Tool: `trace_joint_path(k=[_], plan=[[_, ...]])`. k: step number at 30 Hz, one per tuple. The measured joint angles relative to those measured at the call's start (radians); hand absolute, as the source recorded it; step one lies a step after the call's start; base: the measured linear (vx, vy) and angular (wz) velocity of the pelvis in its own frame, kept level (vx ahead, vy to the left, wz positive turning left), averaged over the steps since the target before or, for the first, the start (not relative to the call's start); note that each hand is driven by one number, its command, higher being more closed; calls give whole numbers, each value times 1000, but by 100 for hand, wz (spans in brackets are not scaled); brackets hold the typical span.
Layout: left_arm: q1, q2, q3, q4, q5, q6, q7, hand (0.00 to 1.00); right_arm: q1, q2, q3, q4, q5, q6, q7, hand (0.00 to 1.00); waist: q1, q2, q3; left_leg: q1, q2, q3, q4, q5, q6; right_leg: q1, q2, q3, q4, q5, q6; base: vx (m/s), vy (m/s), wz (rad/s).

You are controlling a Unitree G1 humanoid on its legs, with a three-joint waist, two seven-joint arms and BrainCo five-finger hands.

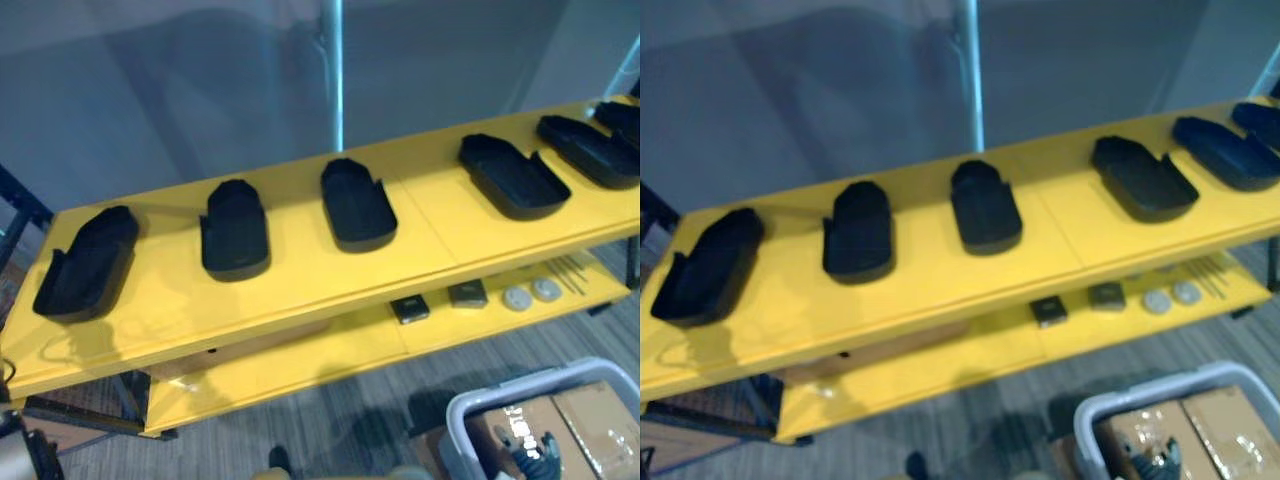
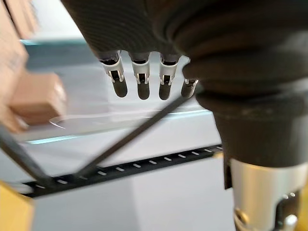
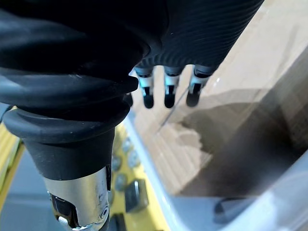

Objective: Walk over and take plastic housings, then place them on the shelf

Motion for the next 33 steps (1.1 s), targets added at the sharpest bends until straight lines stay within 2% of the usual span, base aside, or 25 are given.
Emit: trace_joint_path(k=[2,4,7,12,16,23,26,30,33], plan=[[0,3,-2,28,-1,26,-40,0,-3,0,0,13,0,1,6,0,2,1,1,-10,-1,-7,0,3,0,-1,-1,-11,-5,1,0,-22,4,20],[4,3,-4,76,0,71,-79,0,-8,0,0,15,0,3,17,0,3,6,4,-10,-2,-7,0,2,0,-1,-2,-11,-6,1,0,0,0,0],[22,3,-17,128,-1,108,-128,0,-21,-1,0,14,0,9,18,0,-2,11,20,-11,-2,-6,0,2,1,-3,-2,-12,-7,1,0,0,0,0],[36,-12,-17,137,-4,121,-170,0,-35,-20,-2,13,0,10,17,0,-4,13,49,-37,-2,-1,0,0,1,-33,-1,-9,-2,1,0,8,0,0],[51,-51,-17,145,-15,129,-170,0,-40,-27,-10,2,0,10,17,0,-4,13,85,-42,-2,6,5,1,1,-45,-1,5,12,5,7,51,-4,-5],[75,-135,-15,132,-34,154,-154,0,-47,-41,-20,-55,-1,8,19,0,-4,34,126,-44,0,31,5,0,1,-76,-4,22,47,-5,0,5,1,-8],[76,-145,-15,128,-51,156,-125,0,-49,-45,-18,-81,-3,7,25,0,-2,37,144,-47,2,44,5,0,1,-103,-4,35,76,-18,3,-52,4,-10],[75,-150,-8,122,-51,156,-47,0,-48,-47,-14,-83,-4,7,26,0,-2,36,146,-62,3,51,5,1,2,-124,-5,38,87,-21,-1,-15,4,-2],[75,-161,-5,122,-51,156,-30,0,-48,-47,-5,-93,-3,7,24,0,-1,31,150,-61,3,51,5,1,2,-124,-6,38,88,-21,-1,0,0,0]])
